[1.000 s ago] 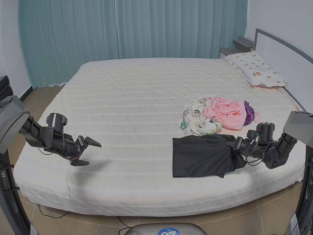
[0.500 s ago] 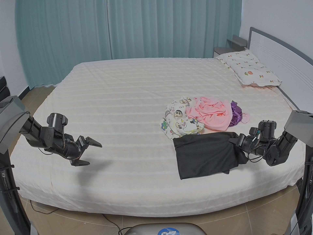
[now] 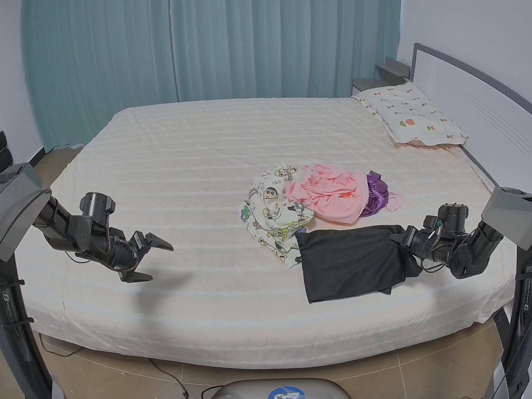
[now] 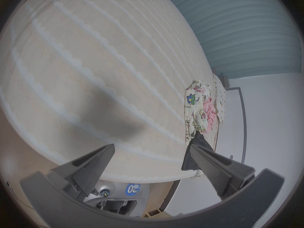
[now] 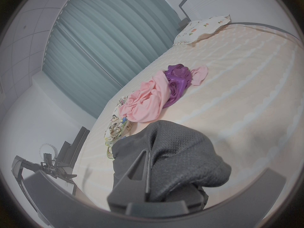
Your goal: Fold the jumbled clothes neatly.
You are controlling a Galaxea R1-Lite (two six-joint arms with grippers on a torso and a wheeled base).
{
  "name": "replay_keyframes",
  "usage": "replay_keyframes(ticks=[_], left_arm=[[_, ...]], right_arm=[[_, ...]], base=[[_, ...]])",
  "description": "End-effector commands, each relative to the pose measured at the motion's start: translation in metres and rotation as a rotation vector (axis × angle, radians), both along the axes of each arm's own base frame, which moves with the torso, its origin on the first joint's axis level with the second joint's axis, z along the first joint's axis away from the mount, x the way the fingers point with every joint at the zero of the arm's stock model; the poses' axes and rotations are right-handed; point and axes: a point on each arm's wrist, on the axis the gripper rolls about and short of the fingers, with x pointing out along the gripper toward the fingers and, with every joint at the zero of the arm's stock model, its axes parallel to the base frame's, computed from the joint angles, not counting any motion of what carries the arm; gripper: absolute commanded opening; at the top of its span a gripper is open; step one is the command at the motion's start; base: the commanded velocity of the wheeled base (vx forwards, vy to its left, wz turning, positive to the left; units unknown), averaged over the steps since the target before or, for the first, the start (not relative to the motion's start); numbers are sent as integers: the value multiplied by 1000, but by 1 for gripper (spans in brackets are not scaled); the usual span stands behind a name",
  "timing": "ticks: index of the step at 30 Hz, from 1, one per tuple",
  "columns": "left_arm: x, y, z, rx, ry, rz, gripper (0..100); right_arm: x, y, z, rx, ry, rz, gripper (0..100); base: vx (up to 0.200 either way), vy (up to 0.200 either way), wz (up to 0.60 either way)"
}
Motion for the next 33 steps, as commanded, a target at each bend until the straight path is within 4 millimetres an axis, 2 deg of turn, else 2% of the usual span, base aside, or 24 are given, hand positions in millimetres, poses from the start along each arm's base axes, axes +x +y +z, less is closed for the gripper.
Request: replay_keyframes(ticks=[1,6,7,13,17,21,26,30,33], left_arm=[[0,0,0,0,0,1,100],[0,0,0,0,0,1,100],[0,0,0,0,0,1,100],[0,0,0,1,0,1,100],[1,0,-1,21,1,12,100],[3,-10,-9,88,21,29,100],[6,-21,-19,156,10,48,100],[6,-21,-19,157,6,51,100],[7,-21,-18,157,3,51,100]], right_arm=[[1,2,-4,0,9,5,0],[2,3,-20,-18,37,17,0],[3,3,-22,-20,37,17,100],[7,2,-32,-33,47,-3,100],[12,-11,-30,-59,31,-79,100],[12,-22,-33,-41,56,-133,100],[10,-22,-36,7,92,-168,100],[-1,-21,-36,7,112,-165,100],[2,-22,-30,5,74,-173,100]], base=[[0,-200,0],[0,-80,0],[0,0,0],[0,0,0],[0,0,0],[0,0,0],[0,0,0],[0,0,0],[0,0,0]])
